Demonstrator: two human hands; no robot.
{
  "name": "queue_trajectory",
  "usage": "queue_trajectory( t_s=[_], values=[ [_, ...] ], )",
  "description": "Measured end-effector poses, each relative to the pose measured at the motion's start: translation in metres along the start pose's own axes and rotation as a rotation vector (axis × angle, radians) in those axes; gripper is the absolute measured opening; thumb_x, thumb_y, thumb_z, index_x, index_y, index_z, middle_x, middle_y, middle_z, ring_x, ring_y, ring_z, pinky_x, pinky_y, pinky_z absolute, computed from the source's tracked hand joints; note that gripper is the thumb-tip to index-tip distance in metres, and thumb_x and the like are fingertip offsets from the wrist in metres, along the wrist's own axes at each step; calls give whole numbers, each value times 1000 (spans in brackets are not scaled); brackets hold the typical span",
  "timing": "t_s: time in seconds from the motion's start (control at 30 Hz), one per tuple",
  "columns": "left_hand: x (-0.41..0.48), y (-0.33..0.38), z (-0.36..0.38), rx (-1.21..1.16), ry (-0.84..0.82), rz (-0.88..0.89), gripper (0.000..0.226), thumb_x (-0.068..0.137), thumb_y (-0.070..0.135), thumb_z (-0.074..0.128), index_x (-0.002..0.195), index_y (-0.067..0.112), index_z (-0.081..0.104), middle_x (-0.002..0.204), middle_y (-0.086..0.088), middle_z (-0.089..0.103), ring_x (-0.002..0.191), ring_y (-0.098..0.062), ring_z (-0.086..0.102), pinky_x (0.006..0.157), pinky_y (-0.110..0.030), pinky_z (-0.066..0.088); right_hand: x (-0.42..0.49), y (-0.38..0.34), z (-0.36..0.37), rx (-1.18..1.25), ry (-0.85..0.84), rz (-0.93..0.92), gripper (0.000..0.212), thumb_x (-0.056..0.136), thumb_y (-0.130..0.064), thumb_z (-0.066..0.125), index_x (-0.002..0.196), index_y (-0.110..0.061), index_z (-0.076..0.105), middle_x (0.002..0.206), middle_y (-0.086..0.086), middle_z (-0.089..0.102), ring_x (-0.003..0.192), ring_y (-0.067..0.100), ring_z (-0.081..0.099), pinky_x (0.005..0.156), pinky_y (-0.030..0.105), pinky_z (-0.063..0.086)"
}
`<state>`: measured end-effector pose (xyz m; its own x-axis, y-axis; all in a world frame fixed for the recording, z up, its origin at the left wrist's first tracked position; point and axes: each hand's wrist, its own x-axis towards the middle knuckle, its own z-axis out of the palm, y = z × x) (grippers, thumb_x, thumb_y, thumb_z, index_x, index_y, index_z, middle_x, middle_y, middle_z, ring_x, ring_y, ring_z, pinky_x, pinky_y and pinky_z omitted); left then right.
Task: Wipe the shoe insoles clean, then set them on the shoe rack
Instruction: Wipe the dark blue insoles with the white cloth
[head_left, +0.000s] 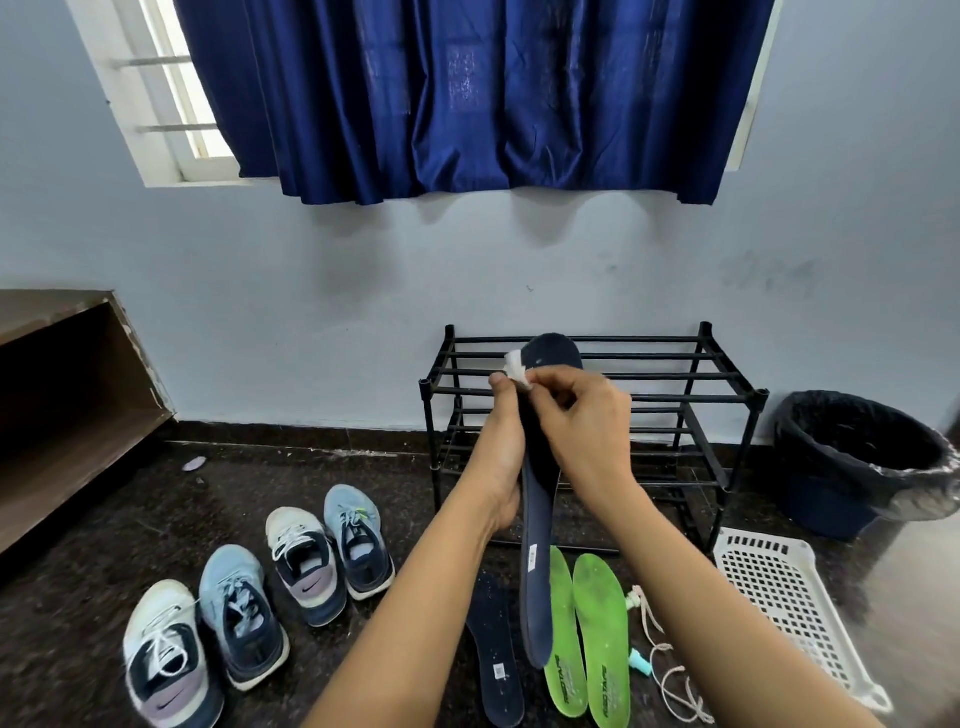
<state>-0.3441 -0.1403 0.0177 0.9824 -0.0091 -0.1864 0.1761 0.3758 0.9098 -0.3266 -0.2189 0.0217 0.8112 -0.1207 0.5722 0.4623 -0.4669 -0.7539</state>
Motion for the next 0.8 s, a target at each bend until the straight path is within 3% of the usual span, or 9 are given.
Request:
queue_trajectory(
  t_s=[0.13, 0.3, 0.57, 0.7, 0.8],
  values=[
    [0, -6, 3, 51, -13, -30, 64, 98, 63, 21, 105, 17, 66, 77, -3, 74, 70, -12, 71, 58, -23, 53, 11, 5, -7, 11, 59, 77, 12, 82, -15, 67, 89, -20, 75, 68, -14, 64, 63, -3, 56, 63, 6, 40],
    [6, 1, -5, 21, 44, 8, 72, 96, 66, 17, 91, 15, 68, 73, -4, 74, 73, -15, 72, 63, -27, 54, -16, -1, 3, 66, -98, 71, 11, 82, -15, 68, 88, -22, 74, 78, -13, 69, 70, -3, 61, 66, 4, 41],
    [4, -4, 0, 63, 27, -20, 71, 96, 65, 16, 102, 17, 67, 74, -3, 74, 70, -13, 71, 57, -23, 53, 4, 5, -2, 2, 32, 98, 9, 82, -19, 68, 88, -23, 74, 68, -10, 66, 64, 4, 58, 65, 19, 45],
    [6, 3, -5, 8, 57, -18, 74, 94, 70, 19, 91, 15, 70, 76, -7, 74, 73, -19, 72, 66, -30, 57, -12, 0, 3, 34, -90, 69, 12, 81, -16, 69, 88, -23, 75, 73, -16, 66, 67, -5, 59, 67, 11, 44],
    [6, 4, -5, 2, 67, -28, 74, 95, 69, 19, 93, 15, 69, 75, -7, 74, 69, -18, 72, 61, -27, 57, -9, 3, 4, -40, -88, 21, 10, 80, -22, 67, 86, -26, 74, 76, -13, 70, 71, 2, 62, 73, 24, 50]
  ],
)
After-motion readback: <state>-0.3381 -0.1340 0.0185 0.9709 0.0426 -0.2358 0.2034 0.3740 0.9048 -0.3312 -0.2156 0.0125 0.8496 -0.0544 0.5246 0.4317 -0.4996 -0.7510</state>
